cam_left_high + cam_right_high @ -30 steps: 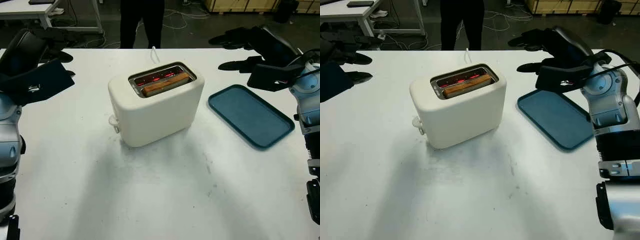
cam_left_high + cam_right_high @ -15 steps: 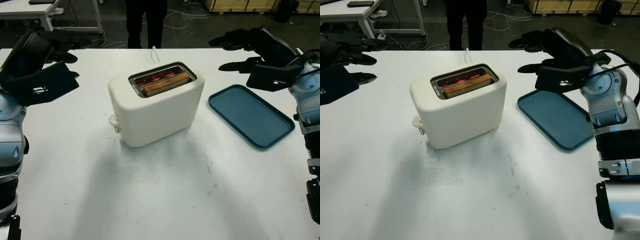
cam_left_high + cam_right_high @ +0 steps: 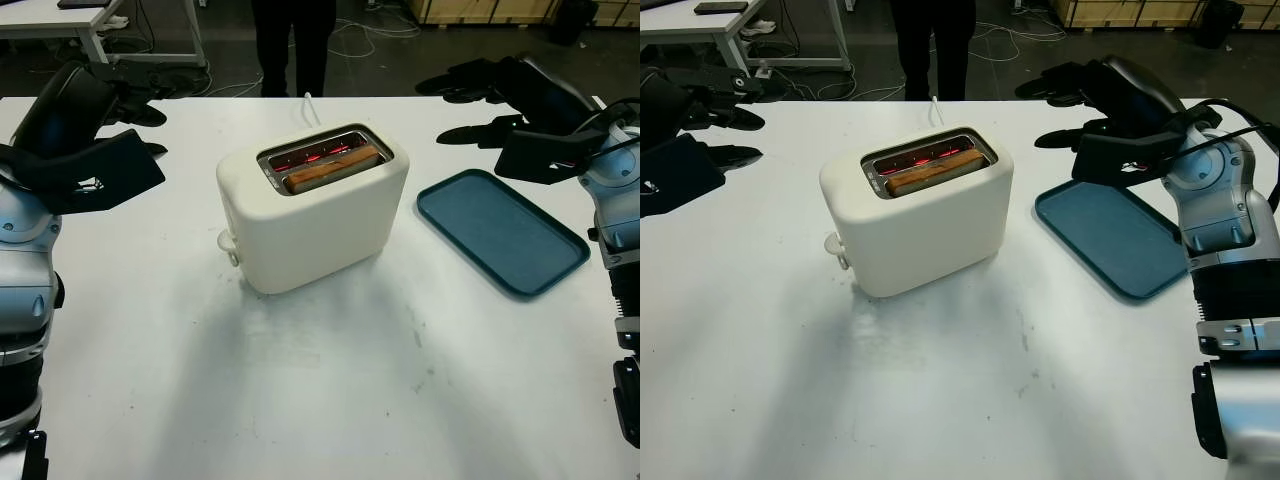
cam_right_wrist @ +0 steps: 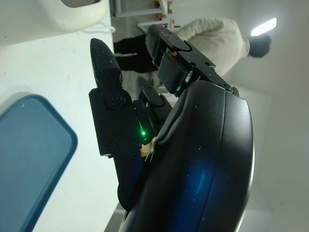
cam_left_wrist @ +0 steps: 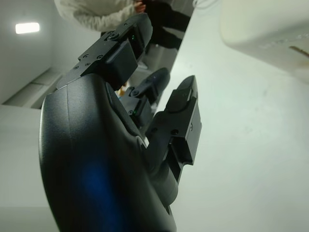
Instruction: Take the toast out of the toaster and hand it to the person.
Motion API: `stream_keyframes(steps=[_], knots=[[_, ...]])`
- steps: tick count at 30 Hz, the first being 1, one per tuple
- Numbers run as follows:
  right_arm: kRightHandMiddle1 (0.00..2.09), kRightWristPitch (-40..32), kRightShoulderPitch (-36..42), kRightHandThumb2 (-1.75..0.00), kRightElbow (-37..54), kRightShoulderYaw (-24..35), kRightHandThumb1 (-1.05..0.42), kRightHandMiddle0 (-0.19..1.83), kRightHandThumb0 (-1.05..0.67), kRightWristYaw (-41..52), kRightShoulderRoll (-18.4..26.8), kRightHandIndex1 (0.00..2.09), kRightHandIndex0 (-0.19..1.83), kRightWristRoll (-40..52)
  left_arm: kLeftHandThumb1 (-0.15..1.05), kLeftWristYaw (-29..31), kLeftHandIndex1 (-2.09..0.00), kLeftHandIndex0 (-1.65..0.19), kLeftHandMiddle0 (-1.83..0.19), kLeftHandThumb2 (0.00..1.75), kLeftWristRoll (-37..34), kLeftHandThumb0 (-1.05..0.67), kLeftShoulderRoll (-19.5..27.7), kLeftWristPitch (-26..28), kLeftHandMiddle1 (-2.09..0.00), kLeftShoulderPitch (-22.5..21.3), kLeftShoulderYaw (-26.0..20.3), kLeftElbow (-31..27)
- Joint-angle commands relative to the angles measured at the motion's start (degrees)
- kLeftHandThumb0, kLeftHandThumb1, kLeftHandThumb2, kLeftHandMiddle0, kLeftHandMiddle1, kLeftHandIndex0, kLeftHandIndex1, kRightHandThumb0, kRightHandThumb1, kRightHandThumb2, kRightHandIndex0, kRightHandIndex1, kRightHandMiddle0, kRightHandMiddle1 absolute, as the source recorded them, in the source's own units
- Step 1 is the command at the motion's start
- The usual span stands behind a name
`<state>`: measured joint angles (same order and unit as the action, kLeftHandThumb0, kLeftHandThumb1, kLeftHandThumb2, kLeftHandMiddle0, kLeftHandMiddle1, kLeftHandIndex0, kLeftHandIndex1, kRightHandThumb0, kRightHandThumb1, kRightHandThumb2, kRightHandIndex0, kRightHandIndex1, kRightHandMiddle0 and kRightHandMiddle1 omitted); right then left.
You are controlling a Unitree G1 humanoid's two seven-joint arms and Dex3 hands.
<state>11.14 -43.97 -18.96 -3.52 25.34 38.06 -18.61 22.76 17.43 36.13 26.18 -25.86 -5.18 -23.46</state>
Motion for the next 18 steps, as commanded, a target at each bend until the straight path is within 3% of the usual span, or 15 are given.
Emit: stream_keyframes(steps=[1, 18], knots=[[0.0, -0.1, 0.8, -0.04, 0.0, 0.6, -0.92, 0.66, -0.44, 0.0, -0.1, 0.0, 0.69, 1.5, 0.92, -0.8, -0.02, -0.74, -0.6, 0.06, 0.6, 0.26, -0.1, 0.1, -0.53, 0.8, 0.4, -0.5], [0.0, 1.5, 2.8, -0.05, -2.5, 1.2, -0.92, 0.65, -0.42, -0.3, -0.5, 0.0, 0.7, 3.9, 0.92, 1.1, -0.01, -0.7, -0.49, 0.17, -0.4, 0.28, -0.2, 3.8, -0.62, 1.1, 1.5, -2.7]])
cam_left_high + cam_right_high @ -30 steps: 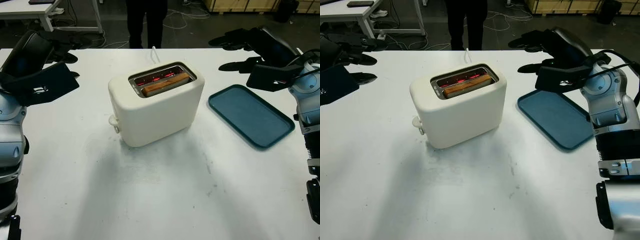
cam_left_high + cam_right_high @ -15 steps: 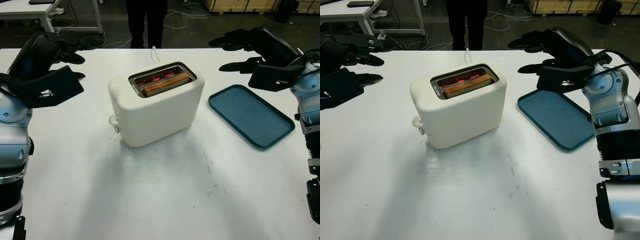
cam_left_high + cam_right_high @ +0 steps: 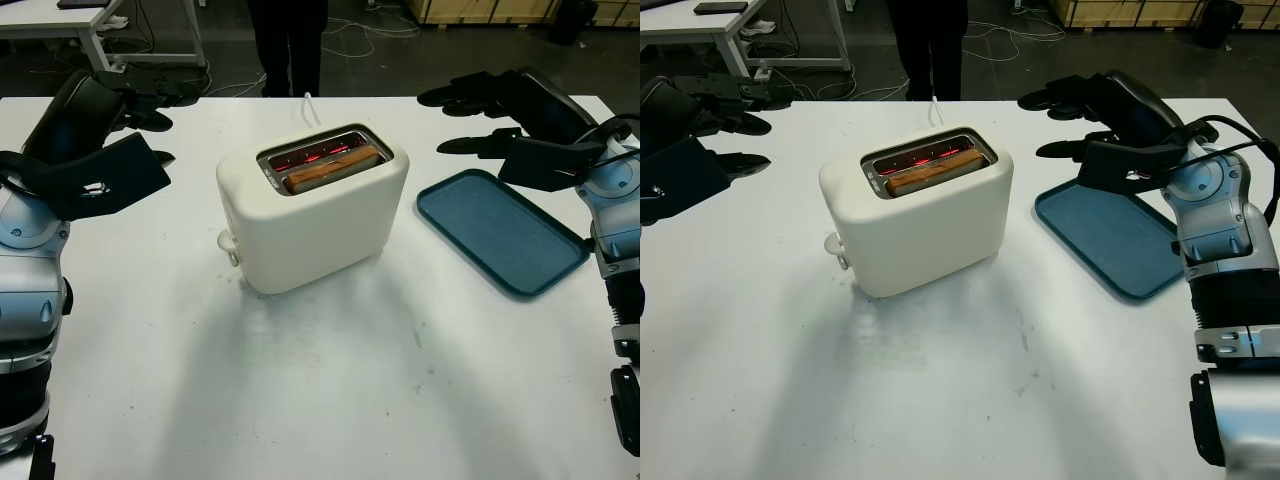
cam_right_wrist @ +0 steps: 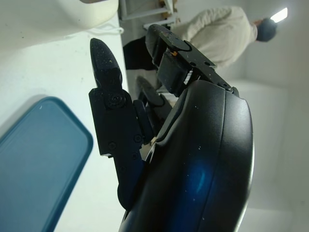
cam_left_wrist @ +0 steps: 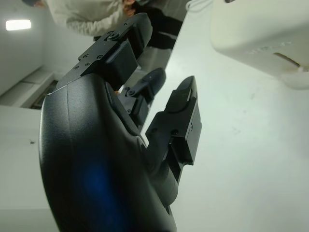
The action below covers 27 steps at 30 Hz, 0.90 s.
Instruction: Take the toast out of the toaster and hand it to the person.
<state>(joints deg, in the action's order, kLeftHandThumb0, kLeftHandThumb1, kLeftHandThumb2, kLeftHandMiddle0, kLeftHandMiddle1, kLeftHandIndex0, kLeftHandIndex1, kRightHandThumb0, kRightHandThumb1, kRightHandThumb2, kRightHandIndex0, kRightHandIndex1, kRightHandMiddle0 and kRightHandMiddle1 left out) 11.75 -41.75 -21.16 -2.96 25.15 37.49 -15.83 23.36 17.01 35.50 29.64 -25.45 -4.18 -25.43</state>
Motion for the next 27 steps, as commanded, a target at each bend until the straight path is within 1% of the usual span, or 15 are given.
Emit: stream_keyframes(steps=[1, 8, 14, 18, 22, 27], knots=[[0.0, 1.2, 0.6, -0.05, -0.5, 0.6, -0.92, 0.65, -0.42, -0.1, 0.1, 0.0, 0.7, 1.2, 0.92, 0.5, -0.01, -0.7, -0.49, 0.16, 0.0, 0.29, 0.4, 0.2, -0.63, 0.8, 0.5, -0.8], [0.0, -0.4, 0.7, -0.04, 0.2, 0.4, -0.92, 0.64, -0.4, 0.4, 0.3, 0.0, 0.69, 1.2, 0.92, 0.0, -0.01, -0.7, -0.47, 0.16, -0.4, 0.29, -0.3, 0.1, -0.67, 1.1, 0.4, -0.9], [0.0, 0.4, 0.7, -0.04, 0.3, 0.4, -0.92, 0.65, -0.39, 0.1, 0.3, 0.0, 0.69, 1.1, 0.92, -0.3, 0.0, -0.69, -0.43, 0.18, -0.6, 0.28, -0.6, 0.5, -0.7, 1.4, 0.0, -1.2], [0.0, 0.6, 0.6, -0.04, 0.2, 0.5, -0.92, 0.64, -0.39, 0.1, 0.1, 0.0, 0.69, 1.4, 0.92, -1.9, -0.01, -0.7, -0.44, 0.17, -0.9, 0.31, -1.6, -1.3, -0.74, 1.9, -0.8, -0.9], [0.01, 0.7, 0.7, -0.02, 0.1, 0.4, -0.92, 0.65, -0.39, -0.3, -0.1, 0.0, 0.7, 1.5, 0.92, -2.5, 0.0, -0.68, -0.41, 0.2, -1.9, 0.24, -2.6, 0.2, -0.76, 2.5, -2.3, -1.2], [0.01, 0.5, 0.9, -0.02, 0.2, 0.4, -0.92, 0.66, -0.4, -0.4, 0.0, 0.01, 0.7, 1.4, 0.92, -3.0, -0.01, -0.68, -0.41, 0.2, -2.2, 0.23, -3.0, -0.2, -0.8, 2.9, -2.8, -1.4]])
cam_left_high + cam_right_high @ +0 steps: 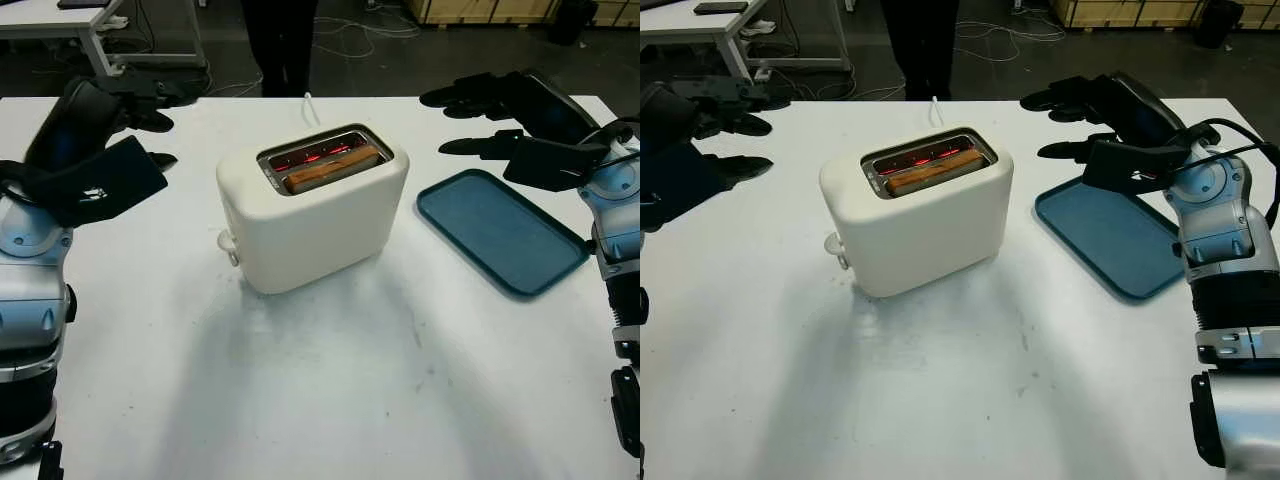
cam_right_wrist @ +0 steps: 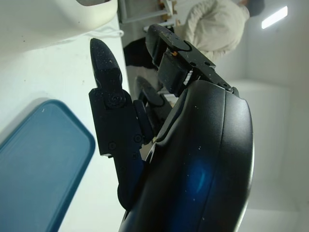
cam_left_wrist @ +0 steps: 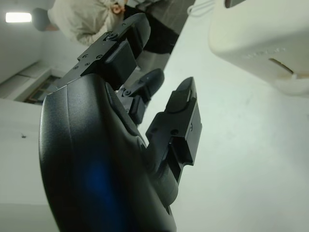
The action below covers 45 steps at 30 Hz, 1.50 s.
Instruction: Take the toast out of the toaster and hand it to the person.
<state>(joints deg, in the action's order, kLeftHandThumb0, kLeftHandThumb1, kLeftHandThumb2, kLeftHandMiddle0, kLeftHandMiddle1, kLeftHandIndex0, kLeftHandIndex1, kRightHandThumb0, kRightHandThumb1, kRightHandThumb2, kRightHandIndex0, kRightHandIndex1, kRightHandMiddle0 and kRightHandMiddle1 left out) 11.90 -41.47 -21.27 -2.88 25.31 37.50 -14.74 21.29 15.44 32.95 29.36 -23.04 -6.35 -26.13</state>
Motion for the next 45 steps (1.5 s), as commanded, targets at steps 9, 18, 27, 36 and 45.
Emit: stream_keyframes(steps=[9, 18, 27, 36, 45], knots=[[0.01, 0.4, 0.7, -0.01, 0.6, 0.4, -0.92, 0.67, -0.38, -0.5, -0.1, 0.01, 0.72, 0.6, 0.92, -0.6, -0.03, -0.72, -0.41, 0.17, -0.4, 0.22, 0.3, -1.0, -0.83, 0.6, -0.8, -0.1], [0.0, 0.0, 1.0, -0.03, 0.4, 0.6, -0.92, 0.67, -0.37, -0.7, -0.1, 0.0, 0.71, 0.6, 0.92, -0.6, -0.01, -0.7, -0.39, 0.16, -0.2, 0.18, 0.4, 0.0, -0.82, 1.1, -0.6, -0.7], [0.0, 1.2, 1.2, -0.02, 0.1, 0.8, -0.92, 0.66, -0.32, -1.3, 0.6, 0.0, 0.7, 0.1, 0.92, -0.3, 0.0, -0.66, -0.35, 0.16, 0.4, 0.15, 1.0, 1.3, -0.82, 1.0, 0.1, -1.6], [0.0, 0.7, 1.1, -0.01, 0.2, 0.8, -0.92, 0.66, -0.33, -1.0, 0.5, 0.01, 0.71, 0.3, 0.92, -0.2, -0.01, -0.65, -0.34, 0.16, 0.1, 0.14, 0.7, 3.1, -0.82, 1.0, 0.0, -2.1], [0.01, 0.7, 1.0, -0.01, 0.2, 0.8, -0.92, 0.67, -0.35, -0.8, 0.4, 0.01, 0.71, 0.5, 0.92, -0.3, -0.01, -0.65, -0.34, 0.17, 0.1, 0.15, 0.9, 3.2, -0.81, 0.9, 0.2, -2.2]])
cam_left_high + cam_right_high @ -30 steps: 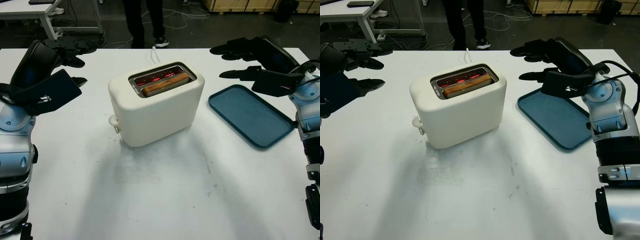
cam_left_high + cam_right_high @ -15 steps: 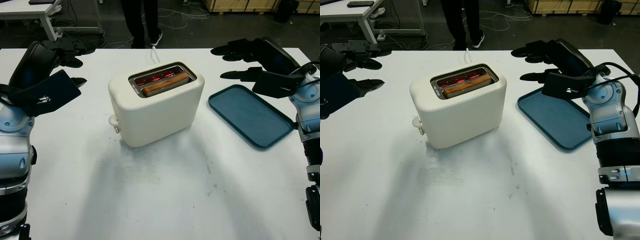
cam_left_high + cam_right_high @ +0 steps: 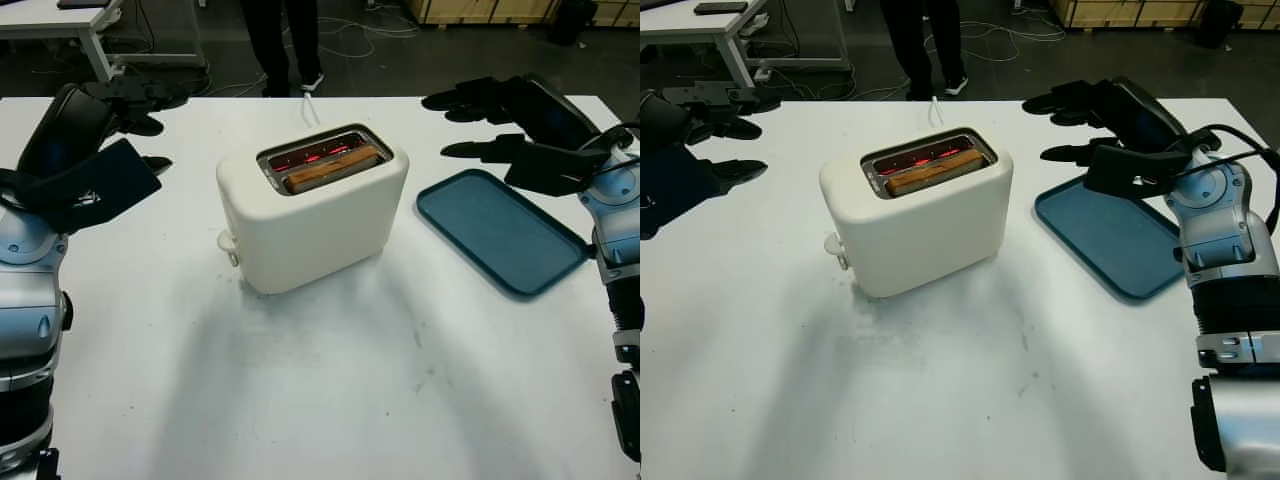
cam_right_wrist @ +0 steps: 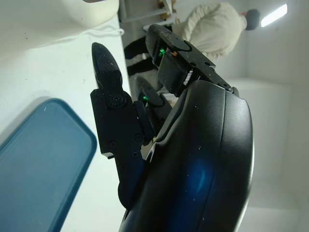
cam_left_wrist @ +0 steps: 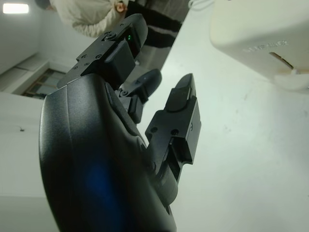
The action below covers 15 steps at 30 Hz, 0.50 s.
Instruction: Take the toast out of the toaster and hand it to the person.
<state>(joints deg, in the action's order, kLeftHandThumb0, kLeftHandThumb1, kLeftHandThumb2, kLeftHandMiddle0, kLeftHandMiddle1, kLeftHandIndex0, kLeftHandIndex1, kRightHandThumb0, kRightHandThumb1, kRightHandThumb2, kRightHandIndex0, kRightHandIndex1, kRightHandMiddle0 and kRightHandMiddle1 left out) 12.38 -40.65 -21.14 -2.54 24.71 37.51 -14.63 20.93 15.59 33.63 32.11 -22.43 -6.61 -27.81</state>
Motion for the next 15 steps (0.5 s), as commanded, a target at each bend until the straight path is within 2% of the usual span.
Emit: stream_keyframes(steps=[1, 9, 15], knots=[[0.01, 0.3, 0.2, -0.01, 0.0, 0.5, -0.92, 0.67, -0.35, -0.2, 0.4, 0.01, 0.71, 0.5, 0.92, 0.2, -0.01, -0.65, -0.35, 0.17, -0.1, 0.16, 0.3, 0.2, -0.81, 0.3, 0.5, -0.5], [0.01, -0.3, 0.2, 0.0, 0.4, 0.4, -0.92, 0.68, -0.32, -0.2, 0.2, 0.0, 0.71, 0.4, 0.92, 0.0, -0.01, -0.66, -0.36, 0.16, -0.4, 0.19, 0.5, -1.3, -0.81, 0.6, 0.4, 0.1], [0.0, -0.1, 0.1, -0.01, 0.3, 0.2, -0.92, 0.67, -0.32, -0.1, 0.3, 0.0, 0.71, 0.3, 0.92, 0.0, -0.01, -0.65, -0.35, 0.17, 0.3, 0.16, 0.7, 0.1, -0.8, 0.4, 0.8, -0.2]])
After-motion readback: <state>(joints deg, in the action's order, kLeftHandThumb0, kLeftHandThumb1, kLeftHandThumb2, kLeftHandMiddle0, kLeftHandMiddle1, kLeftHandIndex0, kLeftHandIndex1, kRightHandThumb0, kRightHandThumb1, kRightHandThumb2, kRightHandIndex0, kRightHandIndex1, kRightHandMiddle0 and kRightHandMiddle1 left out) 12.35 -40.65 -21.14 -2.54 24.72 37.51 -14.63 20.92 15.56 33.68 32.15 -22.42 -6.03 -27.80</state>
